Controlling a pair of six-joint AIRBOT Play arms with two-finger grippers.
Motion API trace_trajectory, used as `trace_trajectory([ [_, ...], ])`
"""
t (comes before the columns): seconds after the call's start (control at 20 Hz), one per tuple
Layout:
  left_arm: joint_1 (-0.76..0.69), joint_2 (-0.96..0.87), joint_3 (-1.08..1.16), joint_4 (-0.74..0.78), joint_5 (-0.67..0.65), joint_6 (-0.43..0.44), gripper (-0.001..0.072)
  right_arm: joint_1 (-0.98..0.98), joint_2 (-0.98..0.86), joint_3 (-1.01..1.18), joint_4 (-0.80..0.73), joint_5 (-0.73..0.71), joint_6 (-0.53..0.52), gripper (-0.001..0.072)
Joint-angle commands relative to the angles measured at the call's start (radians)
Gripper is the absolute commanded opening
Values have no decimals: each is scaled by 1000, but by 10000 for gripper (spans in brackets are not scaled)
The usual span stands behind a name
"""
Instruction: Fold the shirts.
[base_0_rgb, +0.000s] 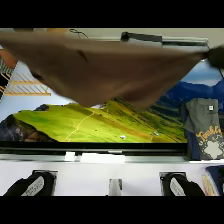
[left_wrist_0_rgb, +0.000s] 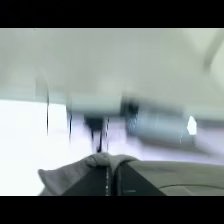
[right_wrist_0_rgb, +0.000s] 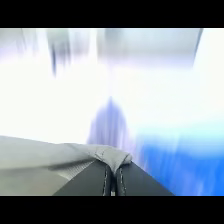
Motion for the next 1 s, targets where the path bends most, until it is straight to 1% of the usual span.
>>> trace_trajectory([
  [0.0, 3, 84, 322, 14, 58, -54, 34, 0, 217, 195, -123, -117, 90, 31],
  [0.05, 3, 117, 320, 24, 56, -50, 33, 0, 256, 195, -154, -89, 138, 31],
  [0.15, 3, 174, 277, 97, 22, -60, 33, 0, 302, 195, -237, 7, 214, 31],
  [0.25, 3, 199, 241, 180, -61, -117, 33, 0, 314, 195, -285, 95, 218, 31],
  [0.35, 3, 198, 239, 196, -174, -119, 33, 0, 314, 195, -297, 174, 199, 31],
  [0.45, 3, 198, 239, 197, -192, -117, 33, 0, 314, 195, -299, 179, 171, 31],
  [0.55, 3, 188, 239, 196, -196, -111, 33, 0, 303, 195, -330, 158, 180, 31],
  [0.6, 3, 174, 239, 195, -218, -114, 33, 0, 288, 195, -340, 173, 186, 31],
  [0.7, 3, 125, 229, 197, -314, -114, 33, 0, 221, 195, -347, 268, 185, 31],
  [0.85, 3, 5, 100, 196, -449, -105, 32, 0, 7, 187, -348, 533, 200, 31],
  [0.9, 3, -37, 34, 197, -464, -92, 33, 0, -78, 174, -347, 608, 204, 31],
  [0.95, 3, -84, -51, 197, -463, -86, 33, 0, -158, 148, -343, 649, 208, 31],
])
